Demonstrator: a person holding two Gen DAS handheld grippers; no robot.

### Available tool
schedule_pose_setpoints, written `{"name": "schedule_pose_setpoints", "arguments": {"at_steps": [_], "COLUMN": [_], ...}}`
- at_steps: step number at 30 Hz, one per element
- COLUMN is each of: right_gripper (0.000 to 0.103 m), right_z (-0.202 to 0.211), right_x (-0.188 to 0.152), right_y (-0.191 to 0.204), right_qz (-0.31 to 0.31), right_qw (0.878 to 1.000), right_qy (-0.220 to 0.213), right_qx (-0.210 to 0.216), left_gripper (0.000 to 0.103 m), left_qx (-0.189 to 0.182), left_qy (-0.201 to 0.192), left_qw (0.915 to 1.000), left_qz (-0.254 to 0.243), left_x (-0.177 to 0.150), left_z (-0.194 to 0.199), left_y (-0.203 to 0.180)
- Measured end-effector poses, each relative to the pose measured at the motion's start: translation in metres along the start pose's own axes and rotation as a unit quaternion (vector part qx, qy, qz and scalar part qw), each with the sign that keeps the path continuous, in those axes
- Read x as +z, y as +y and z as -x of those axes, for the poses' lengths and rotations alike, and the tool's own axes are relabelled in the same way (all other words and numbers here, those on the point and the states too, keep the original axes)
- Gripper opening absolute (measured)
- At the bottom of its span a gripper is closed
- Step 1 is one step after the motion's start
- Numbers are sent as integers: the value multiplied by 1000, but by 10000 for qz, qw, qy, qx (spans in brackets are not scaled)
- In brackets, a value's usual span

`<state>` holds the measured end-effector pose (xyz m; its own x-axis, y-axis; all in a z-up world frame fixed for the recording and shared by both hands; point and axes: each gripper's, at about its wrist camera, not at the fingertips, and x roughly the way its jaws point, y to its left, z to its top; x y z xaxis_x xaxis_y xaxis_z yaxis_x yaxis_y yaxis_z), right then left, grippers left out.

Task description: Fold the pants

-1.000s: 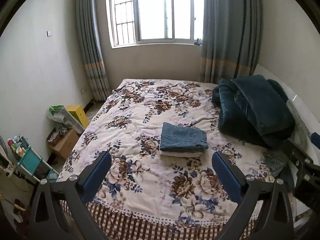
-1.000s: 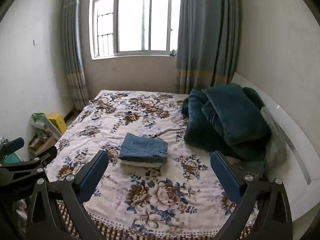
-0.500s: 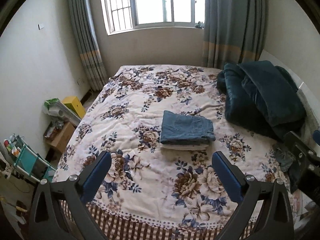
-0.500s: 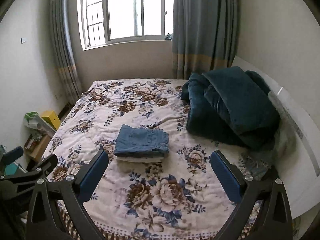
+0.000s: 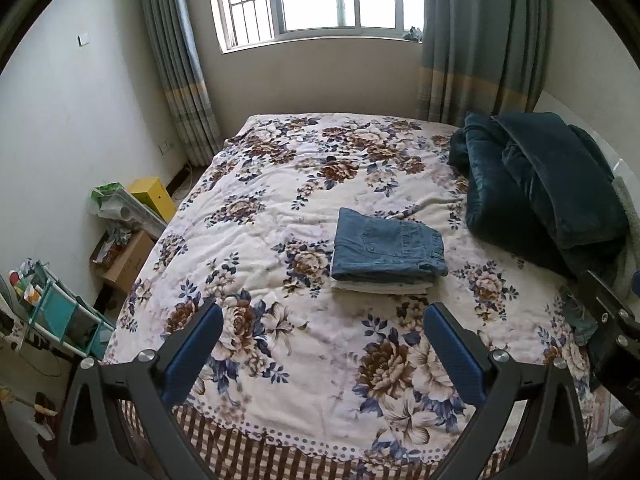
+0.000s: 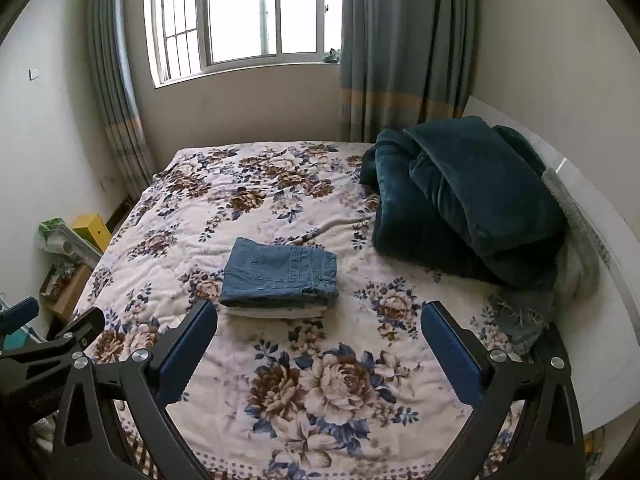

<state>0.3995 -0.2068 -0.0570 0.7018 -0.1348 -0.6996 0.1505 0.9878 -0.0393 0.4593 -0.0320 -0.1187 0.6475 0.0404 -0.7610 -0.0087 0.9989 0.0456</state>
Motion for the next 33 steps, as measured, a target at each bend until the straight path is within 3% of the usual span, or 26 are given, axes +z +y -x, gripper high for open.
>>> {"name": "schedule_pose_setpoints", "arguments": {"at_steps": [33], "right_gripper": [103], "right_z": [-11], "right_x": [-8], "right_y": [3], "right_qz": [116], "right_qw": [9999], "right_qy": [92], "right_qx": [82], "left_gripper": [103], "left_qx": [180], "left_qy": [-188], "left_qw": [9996], "left_qz": [-57], "left_x": [13], "left_z": [4], "left_y": [0]}}
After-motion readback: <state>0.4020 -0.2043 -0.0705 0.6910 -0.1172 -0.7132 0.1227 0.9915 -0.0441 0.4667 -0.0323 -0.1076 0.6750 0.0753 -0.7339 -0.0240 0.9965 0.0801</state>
